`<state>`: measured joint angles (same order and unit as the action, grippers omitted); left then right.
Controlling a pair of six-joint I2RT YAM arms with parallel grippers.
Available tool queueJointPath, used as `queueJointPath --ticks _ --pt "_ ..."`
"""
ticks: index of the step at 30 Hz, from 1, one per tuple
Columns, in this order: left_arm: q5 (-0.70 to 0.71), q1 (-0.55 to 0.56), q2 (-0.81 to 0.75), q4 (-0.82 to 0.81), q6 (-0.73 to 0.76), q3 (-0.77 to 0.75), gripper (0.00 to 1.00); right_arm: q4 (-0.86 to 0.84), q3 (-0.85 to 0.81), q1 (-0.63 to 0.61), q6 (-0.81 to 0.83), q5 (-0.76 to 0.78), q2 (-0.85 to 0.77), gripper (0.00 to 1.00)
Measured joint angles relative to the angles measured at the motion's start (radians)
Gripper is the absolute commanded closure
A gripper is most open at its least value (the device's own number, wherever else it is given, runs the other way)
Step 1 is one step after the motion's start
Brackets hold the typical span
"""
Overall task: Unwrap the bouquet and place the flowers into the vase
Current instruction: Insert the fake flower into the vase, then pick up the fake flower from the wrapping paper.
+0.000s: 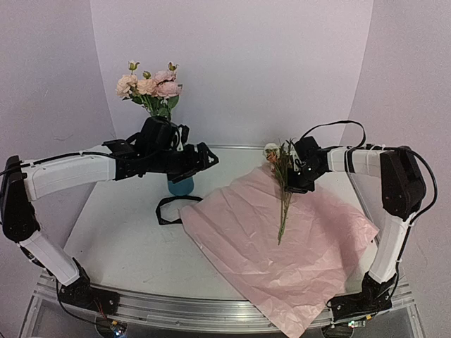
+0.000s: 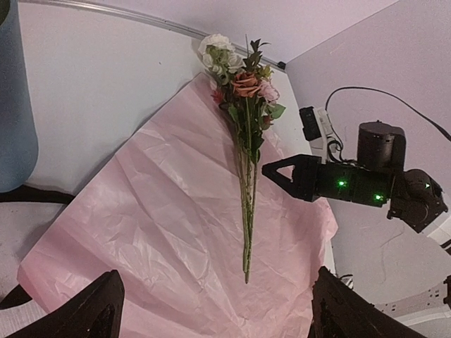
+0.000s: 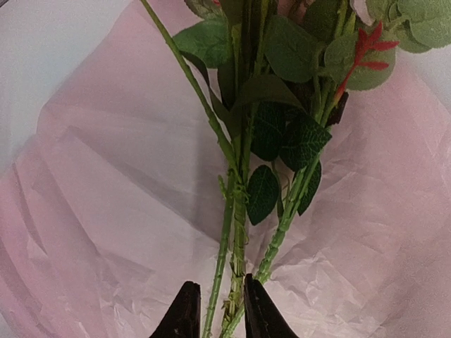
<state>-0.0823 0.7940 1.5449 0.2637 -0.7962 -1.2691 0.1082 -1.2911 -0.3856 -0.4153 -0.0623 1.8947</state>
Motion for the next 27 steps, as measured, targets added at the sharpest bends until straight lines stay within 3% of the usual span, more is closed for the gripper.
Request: queueJointPath --ticks 27 --pt "-0.021 0.0 0.053 0.0 0.045 -0.081 0.06 -0.003 -0.142 0.032 0.029 -0.023 0.179 0.8"
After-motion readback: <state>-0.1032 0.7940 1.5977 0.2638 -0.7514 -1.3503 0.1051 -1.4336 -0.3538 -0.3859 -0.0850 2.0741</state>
